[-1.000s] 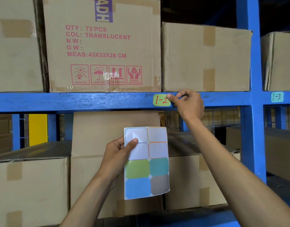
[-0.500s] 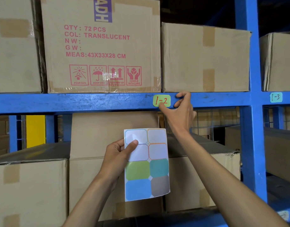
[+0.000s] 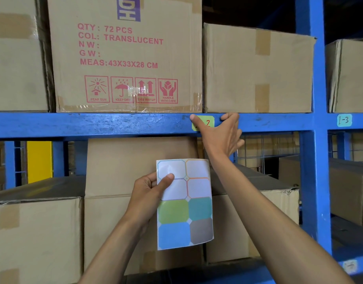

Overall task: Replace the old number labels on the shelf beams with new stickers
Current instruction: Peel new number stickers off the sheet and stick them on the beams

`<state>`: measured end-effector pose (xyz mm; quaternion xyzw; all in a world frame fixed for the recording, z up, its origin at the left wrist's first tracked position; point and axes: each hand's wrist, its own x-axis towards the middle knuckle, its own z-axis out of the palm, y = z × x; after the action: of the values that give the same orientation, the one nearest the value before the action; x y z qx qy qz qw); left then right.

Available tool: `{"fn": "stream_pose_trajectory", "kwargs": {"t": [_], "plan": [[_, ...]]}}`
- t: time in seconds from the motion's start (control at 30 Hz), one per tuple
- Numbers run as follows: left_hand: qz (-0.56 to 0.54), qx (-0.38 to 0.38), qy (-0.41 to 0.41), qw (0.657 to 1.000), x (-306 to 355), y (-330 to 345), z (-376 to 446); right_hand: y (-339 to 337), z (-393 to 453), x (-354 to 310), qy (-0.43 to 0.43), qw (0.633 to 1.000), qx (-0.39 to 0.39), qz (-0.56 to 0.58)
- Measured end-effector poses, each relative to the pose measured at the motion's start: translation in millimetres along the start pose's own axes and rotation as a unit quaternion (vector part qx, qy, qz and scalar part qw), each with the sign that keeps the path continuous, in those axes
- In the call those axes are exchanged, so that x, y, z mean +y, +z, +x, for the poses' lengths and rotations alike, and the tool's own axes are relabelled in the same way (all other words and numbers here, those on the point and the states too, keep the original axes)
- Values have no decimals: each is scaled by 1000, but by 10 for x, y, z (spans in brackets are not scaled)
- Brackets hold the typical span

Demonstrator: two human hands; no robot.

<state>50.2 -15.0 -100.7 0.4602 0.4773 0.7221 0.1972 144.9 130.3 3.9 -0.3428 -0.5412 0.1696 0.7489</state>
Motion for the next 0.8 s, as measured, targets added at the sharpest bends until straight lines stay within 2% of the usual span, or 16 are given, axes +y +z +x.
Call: {"fn": "stream_pose_trajectory", "kwargs": {"t": [0.13,0.27,0.43,0.63,0.8], "plan": [[-4,-6,0,1000,0,-14,-8,-1,28,8,17,1000,-10,22],[-8,-10,-3,1000,-37,12,-17,-56,170,81,50,994,-16,92],[-24,-17,-6,1000,-64,114,-34,-125,206,164,32,992,-36,114],[-28,-7,-10,1000,-65,313,-60,-430,190,263,40,960,-163,222],[-23,12,-6,1000,-66,517,-66,-931,18,550,42,933,-286,213]]}}
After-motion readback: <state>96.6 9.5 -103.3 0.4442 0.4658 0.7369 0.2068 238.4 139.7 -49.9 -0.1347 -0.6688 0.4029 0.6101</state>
